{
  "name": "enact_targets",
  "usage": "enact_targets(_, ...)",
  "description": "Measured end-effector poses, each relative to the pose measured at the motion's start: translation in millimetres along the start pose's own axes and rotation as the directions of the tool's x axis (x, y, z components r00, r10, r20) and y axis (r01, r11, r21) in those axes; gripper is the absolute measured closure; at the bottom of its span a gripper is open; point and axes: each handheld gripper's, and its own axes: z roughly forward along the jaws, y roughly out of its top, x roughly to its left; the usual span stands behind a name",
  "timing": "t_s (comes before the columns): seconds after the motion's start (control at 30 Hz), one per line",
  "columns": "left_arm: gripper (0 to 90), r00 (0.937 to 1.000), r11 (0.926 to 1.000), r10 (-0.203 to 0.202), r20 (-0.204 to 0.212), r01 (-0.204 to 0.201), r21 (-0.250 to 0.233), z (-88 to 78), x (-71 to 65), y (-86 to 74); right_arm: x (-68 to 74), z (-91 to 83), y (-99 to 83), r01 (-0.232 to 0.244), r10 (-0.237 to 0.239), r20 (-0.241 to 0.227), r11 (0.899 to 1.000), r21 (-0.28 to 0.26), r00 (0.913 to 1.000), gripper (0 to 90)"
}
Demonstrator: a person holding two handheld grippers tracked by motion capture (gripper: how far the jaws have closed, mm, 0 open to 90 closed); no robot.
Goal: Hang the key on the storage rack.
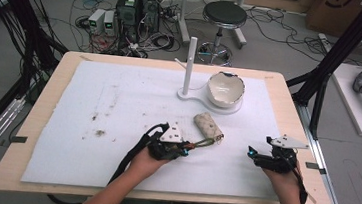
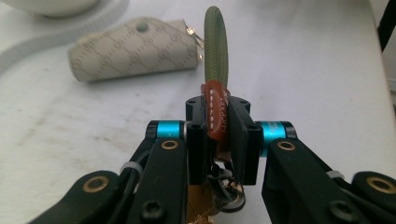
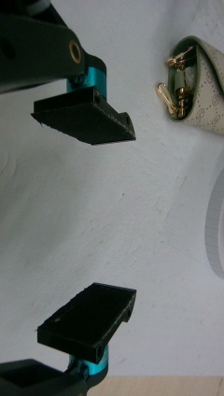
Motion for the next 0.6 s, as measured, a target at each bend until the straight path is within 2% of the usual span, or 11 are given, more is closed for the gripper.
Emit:
enact_targets(0.2, 77.8, 0.9978, 0.9977, -0.029, -0.059, 0.026, -0.063, -31.7, 18.6, 7.4, 4.4, 1.7, 2.6, 0.005, -0.005, -0.008, 1.0, 0.002, 1.0, 21.1)
enact_targets(0.23, 77.8, 0.9978, 0.9977, -0.029, -0.059, 0.026, -0.063, -31.7, 18.6, 7.4, 4.4, 1.7, 2.6, 0.005, -0.005, -0.008, 1.0, 0.002, 1.0, 21.1)
enact_targets(0.3, 77.8, 0.9963, 0.9965, -0.039, -0.077, 0.033, -0.078, -41.8, 24.2, 9.3, 5.1, 2.8, 3.4, 0.003, -0.003, -0.012, 1.0, 0.003, 0.9999, 21.2)
enact_targets(0.4, 77.8, 0.9914, 0.9949, -0.044, -0.123, 0.032, -0.095, -58.8, 33.6, 14.8, 6.8, 6.5, 6.8, 0.002, -0.002, -0.015, 1.0, 0.004, 0.9999, 21.1)
enact_targets(0.57, 77.7, 0.9865, 0.9935, -0.054, -0.155, 0.037, -0.108, -70.3, 43.8, 22.3, 10.3, 11.2, 12.5, 0.019, -0.019, -0.025, 1.0, -0.002, 0.9995, 21.2)
enact_targets(0.6, 77.7, 0.9819, 0.9924, -0.06, -0.18, 0.039, -0.116, -75.8, 49.2, 28.0, 10.9, 12.3, 13.6, 0.019, -0.019, -0.027, 1.0, -0.002, 0.9994, 21.2)
